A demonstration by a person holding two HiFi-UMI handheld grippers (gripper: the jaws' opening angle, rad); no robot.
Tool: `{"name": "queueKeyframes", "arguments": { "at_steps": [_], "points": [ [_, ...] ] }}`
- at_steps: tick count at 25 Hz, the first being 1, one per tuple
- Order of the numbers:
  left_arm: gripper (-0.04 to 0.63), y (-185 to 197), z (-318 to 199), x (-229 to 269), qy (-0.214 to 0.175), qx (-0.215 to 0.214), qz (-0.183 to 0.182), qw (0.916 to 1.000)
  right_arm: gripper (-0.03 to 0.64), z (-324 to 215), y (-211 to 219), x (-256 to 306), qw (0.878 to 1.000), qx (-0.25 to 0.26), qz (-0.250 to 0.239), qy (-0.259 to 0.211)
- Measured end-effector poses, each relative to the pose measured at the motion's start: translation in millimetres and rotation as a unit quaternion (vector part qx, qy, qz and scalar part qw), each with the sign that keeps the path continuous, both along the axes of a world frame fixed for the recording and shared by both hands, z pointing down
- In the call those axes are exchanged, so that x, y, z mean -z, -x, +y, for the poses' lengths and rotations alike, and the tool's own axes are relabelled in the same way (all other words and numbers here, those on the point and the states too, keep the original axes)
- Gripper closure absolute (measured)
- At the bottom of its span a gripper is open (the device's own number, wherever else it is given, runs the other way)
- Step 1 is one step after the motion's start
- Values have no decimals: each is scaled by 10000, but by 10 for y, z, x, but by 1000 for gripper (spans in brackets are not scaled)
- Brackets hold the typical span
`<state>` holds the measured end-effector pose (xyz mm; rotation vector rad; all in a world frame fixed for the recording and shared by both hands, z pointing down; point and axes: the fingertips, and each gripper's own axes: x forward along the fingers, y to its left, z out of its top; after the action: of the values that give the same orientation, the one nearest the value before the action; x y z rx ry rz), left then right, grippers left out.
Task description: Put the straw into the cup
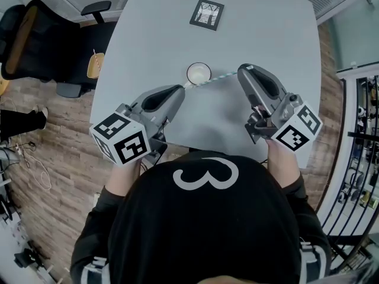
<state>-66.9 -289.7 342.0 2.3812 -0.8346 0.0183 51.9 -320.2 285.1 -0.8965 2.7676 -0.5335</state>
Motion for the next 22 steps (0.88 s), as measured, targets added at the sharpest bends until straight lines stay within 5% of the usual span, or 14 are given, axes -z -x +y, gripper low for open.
{"name": "queueKeyframes", "arguments": {
  "at_steps": [22],
  "points": [
    [577,15,-408,-527,487,14,-65,9988,586,-566,-36,-662,9979,-338,165,526]
  ]
}}
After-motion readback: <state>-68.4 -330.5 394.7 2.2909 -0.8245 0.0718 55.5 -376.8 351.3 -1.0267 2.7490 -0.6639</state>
